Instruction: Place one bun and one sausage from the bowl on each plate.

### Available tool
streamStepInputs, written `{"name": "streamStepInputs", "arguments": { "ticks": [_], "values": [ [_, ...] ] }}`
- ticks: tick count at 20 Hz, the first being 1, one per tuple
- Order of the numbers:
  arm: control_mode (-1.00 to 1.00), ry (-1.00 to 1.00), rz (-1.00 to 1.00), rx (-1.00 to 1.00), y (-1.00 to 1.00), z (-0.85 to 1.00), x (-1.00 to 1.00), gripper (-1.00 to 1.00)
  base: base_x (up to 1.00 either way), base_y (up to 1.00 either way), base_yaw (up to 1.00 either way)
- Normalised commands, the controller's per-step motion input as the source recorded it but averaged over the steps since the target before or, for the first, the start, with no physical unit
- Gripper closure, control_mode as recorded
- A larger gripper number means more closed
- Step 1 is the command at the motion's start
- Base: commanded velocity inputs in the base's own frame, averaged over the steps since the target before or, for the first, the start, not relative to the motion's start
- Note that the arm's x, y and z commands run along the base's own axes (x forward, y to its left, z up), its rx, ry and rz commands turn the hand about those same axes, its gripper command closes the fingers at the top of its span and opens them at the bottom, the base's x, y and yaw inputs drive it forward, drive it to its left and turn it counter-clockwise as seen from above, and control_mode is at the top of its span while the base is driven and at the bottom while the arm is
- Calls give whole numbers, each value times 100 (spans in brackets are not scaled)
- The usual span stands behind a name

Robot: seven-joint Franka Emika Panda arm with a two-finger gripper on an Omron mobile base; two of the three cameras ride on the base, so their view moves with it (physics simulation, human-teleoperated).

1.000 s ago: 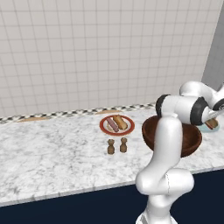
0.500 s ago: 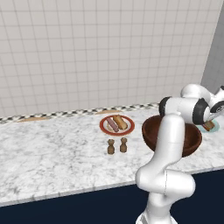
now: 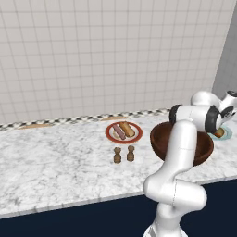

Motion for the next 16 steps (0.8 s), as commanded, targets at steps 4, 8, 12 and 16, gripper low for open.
{"name": "streamStepInputs", "arguments": {
  "ticks": [4,8,12,16],
  "values": [
    [-100,-2,-3,0,-13,7,-6,-100,0,0,0],
    [-100,-12,0,0,13,46,-93,-100,0,0,0],
    [-100,-9,0,-2,57,32,-90,-100,0,0,0],
    [-100,-6,0,-2,65,92,-29,-100,0,0,0]
  ]
}}
